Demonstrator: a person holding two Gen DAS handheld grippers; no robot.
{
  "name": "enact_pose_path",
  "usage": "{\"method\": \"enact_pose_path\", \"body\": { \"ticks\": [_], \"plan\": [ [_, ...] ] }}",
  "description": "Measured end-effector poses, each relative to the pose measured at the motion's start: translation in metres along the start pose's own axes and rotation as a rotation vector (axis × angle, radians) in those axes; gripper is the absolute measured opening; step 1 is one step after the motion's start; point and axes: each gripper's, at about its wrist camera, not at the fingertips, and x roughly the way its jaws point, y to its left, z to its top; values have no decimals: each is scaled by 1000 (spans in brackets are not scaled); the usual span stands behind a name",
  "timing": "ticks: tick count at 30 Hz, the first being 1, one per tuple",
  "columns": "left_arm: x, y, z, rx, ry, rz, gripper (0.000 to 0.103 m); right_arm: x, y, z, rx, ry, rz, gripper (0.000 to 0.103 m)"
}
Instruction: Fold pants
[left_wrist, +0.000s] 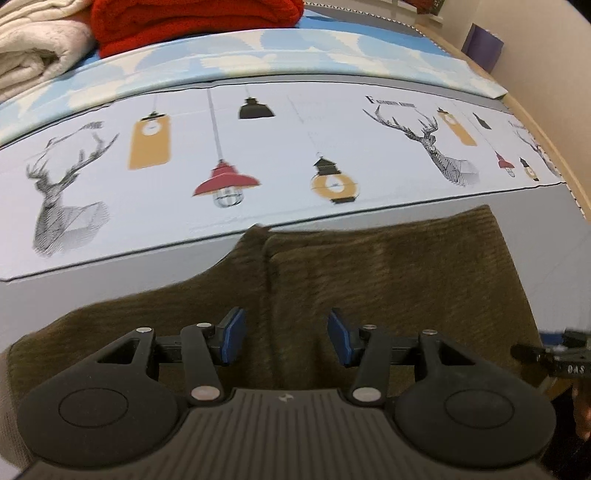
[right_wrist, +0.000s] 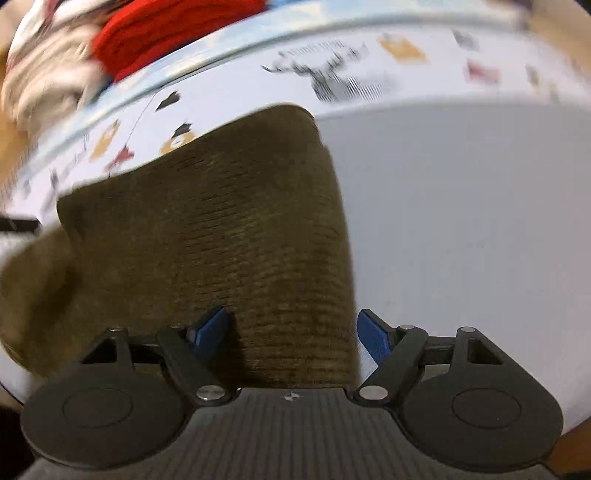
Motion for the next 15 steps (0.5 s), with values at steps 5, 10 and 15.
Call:
{"method": "enact_pose_path", "body": {
  "ticks": [5, 10, 15],
  "plan": [
    [33, -13, 18, -9, 19, 18, 64, 11, -20, -2, 78, 53, 82, 79],
    [70, -18, 30, -11, 78, 59, 66, 11, -19, 8, 28, 49, 136, 65],
    [90, -19, 34, 7, 107, 51, 38, 9, -23, 22, 6, 0, 159, 26]
  ]
}}
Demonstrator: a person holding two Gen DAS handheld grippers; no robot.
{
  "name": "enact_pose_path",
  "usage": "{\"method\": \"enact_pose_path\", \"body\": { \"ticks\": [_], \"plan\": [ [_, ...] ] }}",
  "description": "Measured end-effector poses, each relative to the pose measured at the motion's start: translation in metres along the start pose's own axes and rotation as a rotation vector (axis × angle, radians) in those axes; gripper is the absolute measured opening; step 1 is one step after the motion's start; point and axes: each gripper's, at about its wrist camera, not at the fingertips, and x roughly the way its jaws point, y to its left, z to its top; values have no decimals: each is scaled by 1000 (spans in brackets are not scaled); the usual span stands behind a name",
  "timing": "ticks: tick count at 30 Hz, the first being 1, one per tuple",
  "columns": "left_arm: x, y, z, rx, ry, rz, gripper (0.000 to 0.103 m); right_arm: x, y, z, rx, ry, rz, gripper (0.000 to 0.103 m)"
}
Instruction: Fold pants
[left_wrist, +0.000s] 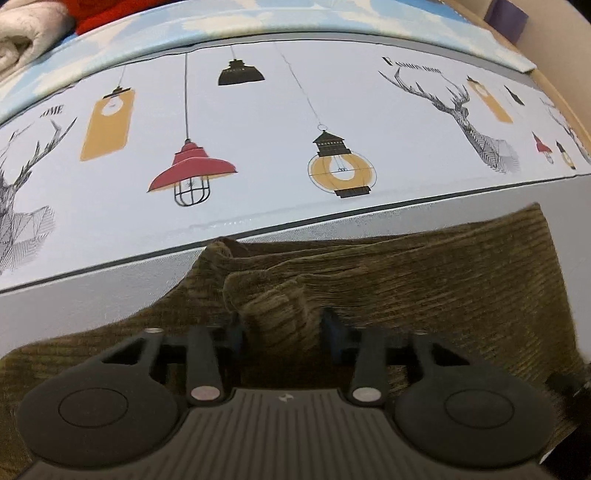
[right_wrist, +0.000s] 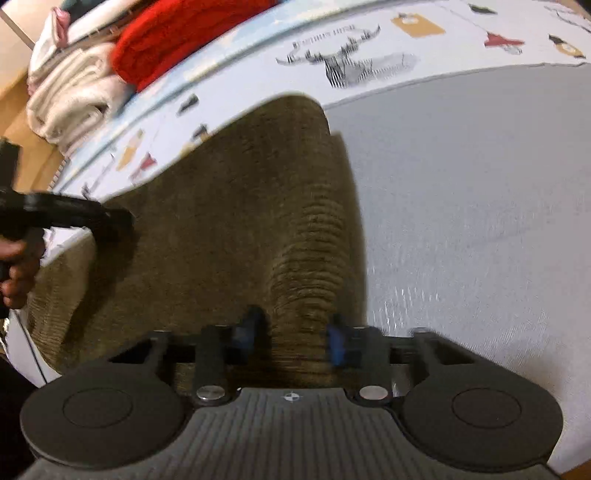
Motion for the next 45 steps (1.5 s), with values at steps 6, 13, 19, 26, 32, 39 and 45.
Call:
{"method": "enact_pose_path", "body": {
  "ticks": [6, 13, 19, 26, 32, 39, 45],
  "plan": [
    [-10, -22, 16, -24, -111, -173, 25, -48, -14, 18, -32, -227, -64, 16],
    [-23, -59, 17, 35, -181, -164, 58, -59, -91, 18, 221, -156, -291, 40],
    [-53, -31, 10, 22, -232, -141, 58, -79, -92, 8, 225, -247, -374, 50],
    [-98, 45, -35, -86, -240, -112, 58, -73, -16, 10, -100, -393, -333, 51],
    [-135, 111, -113, -284, -247, -131, 56, -28, 67, -2, -354, -256, -78, 51],
    [-136, 148, -212, -527, -224, -142, 56, 39, 122, -28, -604, 20, -71, 51],
    [-124, 163, -242, -736, -221, -194, 63, 21, 116, 2, -422, -42, -2, 50]
  ]
}}
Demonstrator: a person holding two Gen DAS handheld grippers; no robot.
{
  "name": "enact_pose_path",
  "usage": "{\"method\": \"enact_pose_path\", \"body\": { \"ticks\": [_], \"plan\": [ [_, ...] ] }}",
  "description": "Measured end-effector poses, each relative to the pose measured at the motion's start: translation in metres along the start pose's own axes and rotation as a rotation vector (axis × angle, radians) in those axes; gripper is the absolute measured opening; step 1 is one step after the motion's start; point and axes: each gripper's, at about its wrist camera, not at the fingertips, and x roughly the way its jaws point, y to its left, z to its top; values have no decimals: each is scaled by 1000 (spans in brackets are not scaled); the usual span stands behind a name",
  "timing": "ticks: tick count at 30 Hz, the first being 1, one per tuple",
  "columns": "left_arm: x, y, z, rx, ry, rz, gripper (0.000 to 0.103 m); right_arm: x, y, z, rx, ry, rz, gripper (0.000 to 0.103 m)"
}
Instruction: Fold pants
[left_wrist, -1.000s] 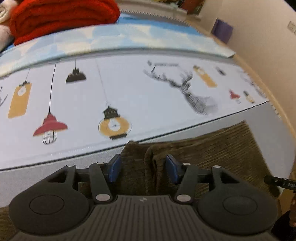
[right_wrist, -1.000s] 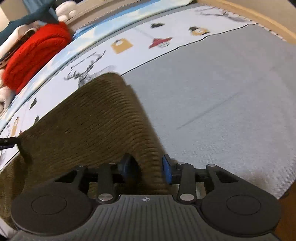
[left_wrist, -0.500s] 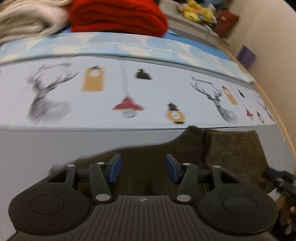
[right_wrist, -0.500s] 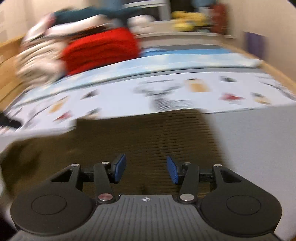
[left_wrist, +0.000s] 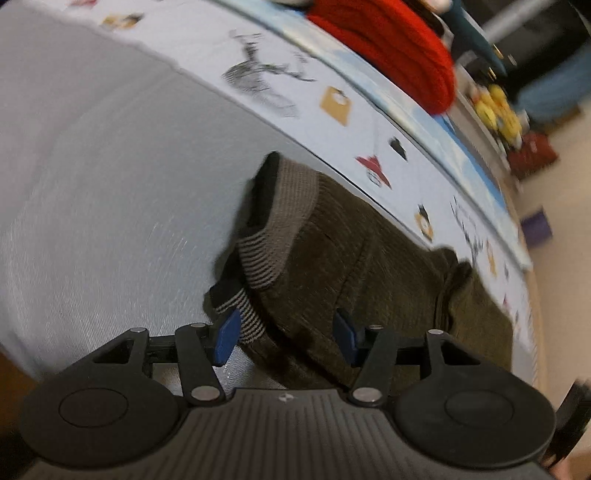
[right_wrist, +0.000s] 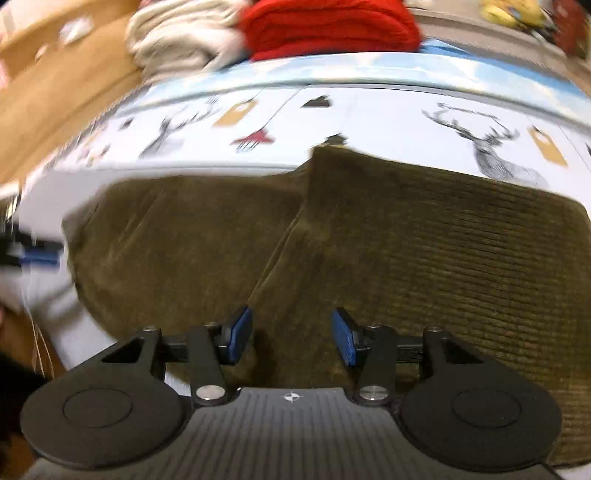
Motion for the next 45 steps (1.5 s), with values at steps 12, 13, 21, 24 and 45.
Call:
{"method": "enact_pose_path", "body": {
  "ticks": [12, 13, 21, 24, 45],
  "plan": [
    [40, 9, -1, -233, 17, 74, 73, 15, -9, -16, -29, 118, -53, 51],
    [41, 7, -3, -232, 1, 86, 73, 16, -11, -15, -33, 119, -52, 51],
    [24, -49, -3, -66, -124, 261, 28, 11, -15, -9, 4, 118, -59, 51],
    [4, -112, -6, 126, -234, 282, 25, -2, -31, -6, 72, 63, -79, 51],
    [90, -467, -257, 1040, -56, -148, 60, -138, -243, -113, 950, -369, -389, 52]
  ]
}}
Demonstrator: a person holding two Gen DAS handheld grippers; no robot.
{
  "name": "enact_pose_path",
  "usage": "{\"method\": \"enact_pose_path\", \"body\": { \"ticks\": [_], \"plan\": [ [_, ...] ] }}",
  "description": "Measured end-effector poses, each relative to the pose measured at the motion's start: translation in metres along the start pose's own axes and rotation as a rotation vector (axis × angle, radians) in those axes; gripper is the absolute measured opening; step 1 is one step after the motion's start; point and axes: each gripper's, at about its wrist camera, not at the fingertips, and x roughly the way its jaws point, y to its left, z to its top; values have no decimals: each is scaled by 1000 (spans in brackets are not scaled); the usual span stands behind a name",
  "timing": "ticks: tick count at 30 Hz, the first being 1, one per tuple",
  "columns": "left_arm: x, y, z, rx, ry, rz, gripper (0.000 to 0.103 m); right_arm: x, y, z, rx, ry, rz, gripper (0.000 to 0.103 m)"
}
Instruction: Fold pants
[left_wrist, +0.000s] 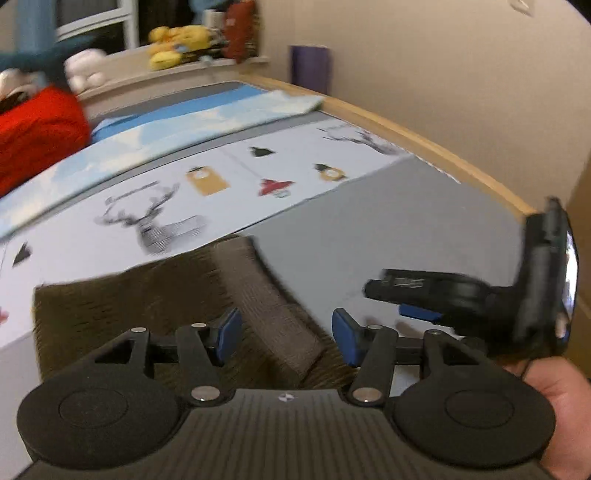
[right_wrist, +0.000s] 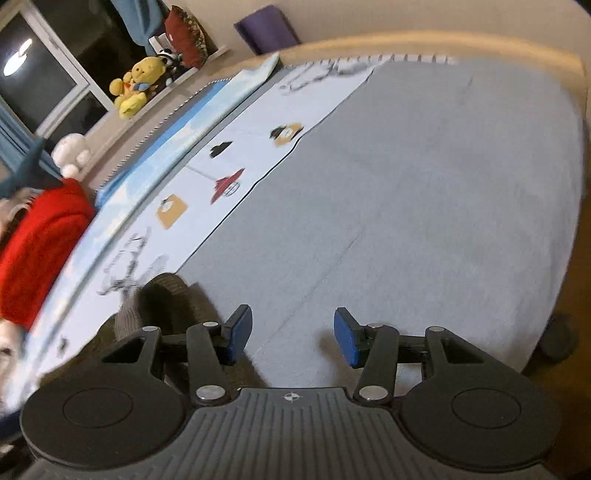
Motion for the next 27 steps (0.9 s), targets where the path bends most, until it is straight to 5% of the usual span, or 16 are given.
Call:
{"method": "enact_pose_path", "body": {
  "ticks": [7, 12, 13, 15, 20, 22, 24, 27],
  "plan": [
    [-18, 108, -33, -186, 25, 124, 50, 17, 32, -8, -92, 96, 205, 75],
    [6, 145, -81, -183, 145, 120, 42, 46, 66, -25, -202, 219, 174, 78],
    [12, 143, -94, -135, 157, 119, 42, 50, 71, -28, -244, 217, 134, 73],
    [9, 135, -106, -16, 89, 143, 42, 50, 77, -29, -264, 201, 144, 39],
    [-7, 137, -98, -50, 57, 144, 42, 27, 82, -24, -286, 113, 143, 10],
    [-18, 141, -98, -71, 3, 138, 43, 16, 82, -22, -318, 62, 119, 10],
    [-8, 141, -107, -49, 51, 116, 42, 18, 76, -23, -339, 85, 80, 10],
    [3, 129, -112, 130, 79, 132, 43, 36, 67, -26, -307, 180, 46, 27]
  ]
}}
